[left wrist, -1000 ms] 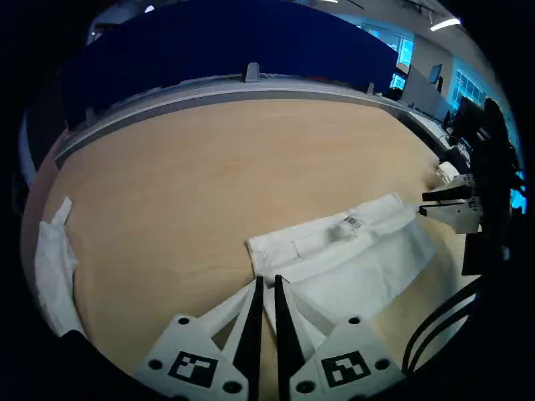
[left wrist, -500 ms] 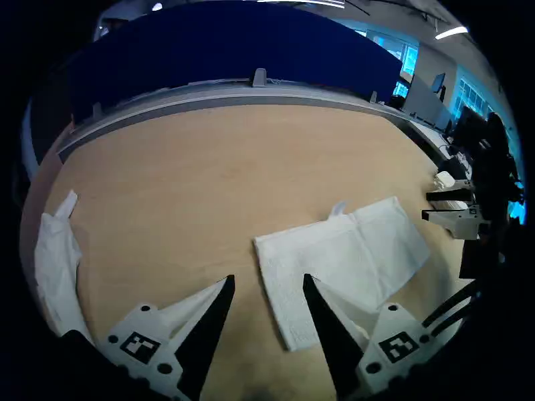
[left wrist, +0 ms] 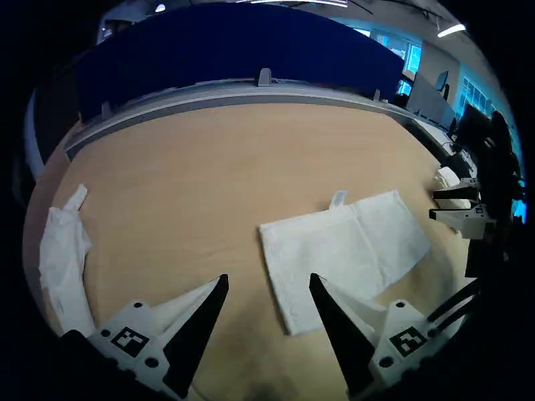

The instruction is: Fold towel

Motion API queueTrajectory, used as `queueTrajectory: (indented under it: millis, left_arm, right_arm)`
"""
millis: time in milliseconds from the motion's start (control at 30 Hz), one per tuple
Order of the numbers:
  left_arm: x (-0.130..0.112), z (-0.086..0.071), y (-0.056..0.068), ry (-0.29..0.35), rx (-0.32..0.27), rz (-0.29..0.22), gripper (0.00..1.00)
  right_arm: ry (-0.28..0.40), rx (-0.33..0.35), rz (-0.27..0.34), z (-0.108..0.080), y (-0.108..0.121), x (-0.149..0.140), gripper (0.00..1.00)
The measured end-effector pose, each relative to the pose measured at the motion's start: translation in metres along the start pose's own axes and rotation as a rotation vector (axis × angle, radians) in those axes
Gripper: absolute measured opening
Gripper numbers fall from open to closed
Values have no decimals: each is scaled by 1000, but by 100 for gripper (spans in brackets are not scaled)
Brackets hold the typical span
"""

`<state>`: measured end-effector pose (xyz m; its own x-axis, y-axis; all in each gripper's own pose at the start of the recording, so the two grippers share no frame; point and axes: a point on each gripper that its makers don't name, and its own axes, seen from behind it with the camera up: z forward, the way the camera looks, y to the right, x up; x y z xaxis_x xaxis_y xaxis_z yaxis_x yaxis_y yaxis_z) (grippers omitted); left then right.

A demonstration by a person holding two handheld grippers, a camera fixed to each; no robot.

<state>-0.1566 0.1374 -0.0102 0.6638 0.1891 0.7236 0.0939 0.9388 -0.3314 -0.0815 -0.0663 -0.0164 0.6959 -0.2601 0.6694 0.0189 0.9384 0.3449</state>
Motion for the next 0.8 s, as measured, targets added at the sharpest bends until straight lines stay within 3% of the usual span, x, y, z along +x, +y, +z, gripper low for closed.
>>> queueTrajectory:
  millis: [800]
  left_arm:
    - [-43,-45,5,-7,39,-63,90]
  right_arm:
    - [-28,27,-25,-30,-15,-41,91]
